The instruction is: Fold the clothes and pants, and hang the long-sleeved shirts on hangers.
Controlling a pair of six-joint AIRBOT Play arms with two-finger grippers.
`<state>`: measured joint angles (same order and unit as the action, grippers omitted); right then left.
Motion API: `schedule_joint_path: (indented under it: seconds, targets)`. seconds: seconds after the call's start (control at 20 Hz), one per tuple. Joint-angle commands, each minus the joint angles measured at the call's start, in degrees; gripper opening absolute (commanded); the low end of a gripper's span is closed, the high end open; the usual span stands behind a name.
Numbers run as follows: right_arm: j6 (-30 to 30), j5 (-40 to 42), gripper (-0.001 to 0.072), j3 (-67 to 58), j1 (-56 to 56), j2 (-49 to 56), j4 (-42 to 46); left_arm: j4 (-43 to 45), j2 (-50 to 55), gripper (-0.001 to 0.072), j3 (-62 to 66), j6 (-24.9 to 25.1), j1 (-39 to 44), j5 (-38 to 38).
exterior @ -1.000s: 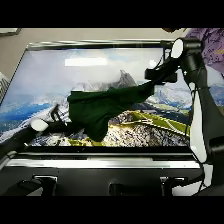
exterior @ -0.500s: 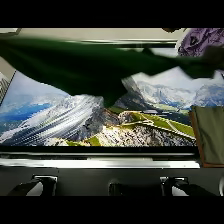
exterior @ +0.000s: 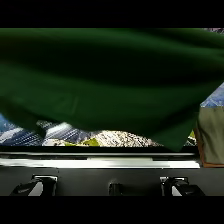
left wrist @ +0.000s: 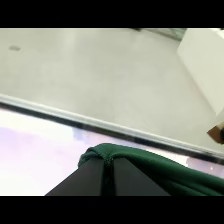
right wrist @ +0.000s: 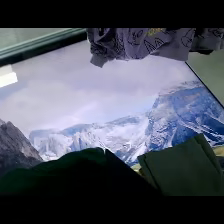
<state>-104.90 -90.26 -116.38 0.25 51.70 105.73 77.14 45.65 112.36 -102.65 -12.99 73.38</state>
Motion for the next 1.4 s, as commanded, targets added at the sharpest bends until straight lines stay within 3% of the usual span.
schedule_joint_path:
  seconds: [0.0, 0.2, 0.35, 0.6, 0.75, 0.9, 0.95, 1.0, 1.05, 1.1, 1.35]
  targets:
    - [-3.0, 1.1, 0.0029, 0.1, 0.0, 2.4, -9.2, 0.9, 1.6, 0.002, -3.0, -0.7, -0.1, 4.6]
    - [-4.0, -0.9, 0.0029, 0.1, 0.0, 18.9, -22.8, -1.9, 8.3, 0.002, -16.7, 0.7, 1.6, 4.8]
    - [-4.0, 0.3, 0.0029, 0.1, 0.0, 35.0, -27.6, -1.9, 16.3, 0.002, -30.0, 0.9, 3.0, 0.2]
    - [-4.4, 15.8, 0.0029, 0.1, 0.0, 58.1, -36.2, -2.6, 34.5, 0.002, -40.6, 0.6, 3.5, -14.2]
    - [-4.4, 26.4, 0.0029, 0.1, 0.0, 63.8, -40.6, -2.9, 44.5, 0.002, -38.1, 0.6, 3.5, -19.4]
    - [-4.7, 31.5, 0.003, 0.1, 0.0, 65.2, -41.0, -3.2, 50.3, 0.0021, -34.1, 0.6, 3.3, -20.5]
    - [-4.7, 31.9, 0.0056, 0.1, 0.0, 65.1, -41.0, -3.2, 51.1, 0.0056, -33.0, 0.6, 3.3, -20.2]
    - [-4.7, 31.0, 0.0157, 0.1, -0.1, 64.8, -41.1, -3.3, 51.3, 0.0274, -31.8, 0.6, 3.0, -19.1]
    - [-4.4, 28.9, 0.0241, 0.1, -0.5, 64.1, -41.0, -3.2, 51.1, 0.0551, -30.4, 0.6, 2.5, -16.7]
    - [-3.1, 25.5, 0.0334, 0.0, -1.4, 63.0, -40.7, -3.2, 50.4, 0.067, -28.8, 0.7, 1.4, -13.1]
    - [9.8, 6.6, 0.0367, 1.2, -9.9, 57.5, -34.1, -3.2, 41.5, 0.0669, -31.7, 9.0, -7.0, 0.0]
